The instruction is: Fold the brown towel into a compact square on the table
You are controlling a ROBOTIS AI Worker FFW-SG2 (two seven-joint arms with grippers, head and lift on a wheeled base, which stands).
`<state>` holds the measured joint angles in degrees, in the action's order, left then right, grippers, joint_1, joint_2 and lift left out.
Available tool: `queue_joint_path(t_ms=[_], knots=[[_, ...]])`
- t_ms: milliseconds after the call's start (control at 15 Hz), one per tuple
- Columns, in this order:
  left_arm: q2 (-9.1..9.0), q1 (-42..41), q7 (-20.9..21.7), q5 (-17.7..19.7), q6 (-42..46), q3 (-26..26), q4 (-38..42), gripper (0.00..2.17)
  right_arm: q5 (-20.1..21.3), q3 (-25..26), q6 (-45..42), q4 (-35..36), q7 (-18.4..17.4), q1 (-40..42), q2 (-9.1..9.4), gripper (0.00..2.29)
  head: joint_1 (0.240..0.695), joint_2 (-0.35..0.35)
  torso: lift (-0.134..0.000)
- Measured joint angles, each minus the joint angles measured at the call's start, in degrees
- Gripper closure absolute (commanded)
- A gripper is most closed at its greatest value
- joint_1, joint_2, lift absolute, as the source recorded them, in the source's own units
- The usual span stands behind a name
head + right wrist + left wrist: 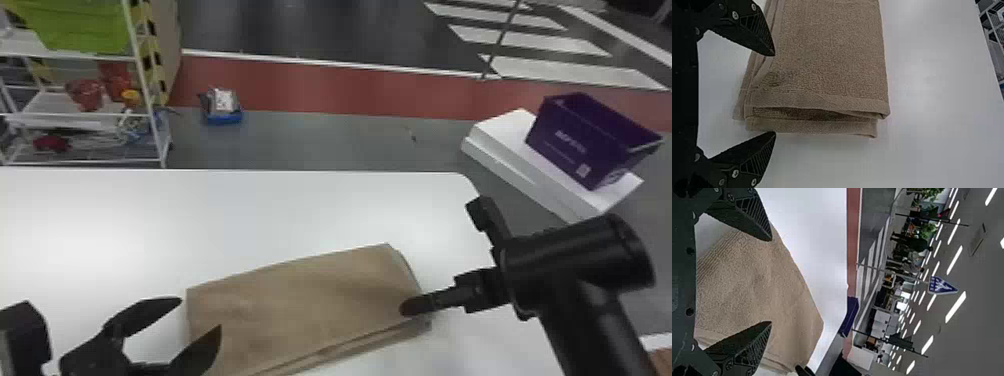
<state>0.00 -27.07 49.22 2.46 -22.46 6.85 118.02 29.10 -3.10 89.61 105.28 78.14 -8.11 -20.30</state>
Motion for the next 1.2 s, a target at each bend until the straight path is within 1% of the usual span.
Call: queue_joint_path(t_ms=[133, 267, 400, 533, 867, 933, 1000, 1200], knots=[[0.00, 0.0, 0.0, 0.0, 0.0, 0.0, 0.0, 0.14, 0.0, -0.6, 0.0, -0.4, 0.0, -0.2, 0.08, 0.21, 0.695, -0.198, -0.124], [0.00, -0.1, 0.1, 0.0, 0.0, 0.1, 0.3, 0.14, -0.7, 0.3, 0.0, -0.1, 0.0, -0.5, 0.08, 0.21, 0.695, -0.197, -0.124], [0.00, -0.2, 0.0, 0.0, 0.0, 0.4, 0.4, 0.14, -0.7, 1.0, 0.0, 1.2, 0.0, -0.5, -0.42, 0.21, 0.695, -0.199, -0.124], [0.00, -0.2, 0.0, 0.0, 0.0, 0.4, 0.4, 0.14, -0.2, 0.7, 0.0, 1.5, 0.0, -0.3, -0.93, 0.21, 0.695, -0.205, -0.124], [0.00, -0.1, 0.0, 0.0, 0.0, 0.5, 0.2, 0.14, 1.6, -1.2, 0.0, -0.2, 0.0, -0.5, -1.14, 0.21, 0.695, -0.210, -0.124], [0.00, -0.2, 0.0, 0.0, 0.0, 0.6, 0.2, 0.14, 1.7, -1.7, 0.0, -0.5, 0.0, -0.7, -1.09, 0.24, 0.695, -0.208, -0.124], [0.00, -0.2, 0.1, 0.0, 0.0, 0.6, 0.2, 0.14, 1.9, -2.2, 0.0, -0.6, 0.0, -0.7, -0.94, 0.39, 0.695, -0.202, -0.124], [0.00, -0.2, 0.1, 0.0, 0.0, 0.7, 0.2, 0.14, 2.0, -3.2, 0.0, -0.6, 0.0, -1.0, -0.60, 0.48, 0.695, -0.192, -0.124]])
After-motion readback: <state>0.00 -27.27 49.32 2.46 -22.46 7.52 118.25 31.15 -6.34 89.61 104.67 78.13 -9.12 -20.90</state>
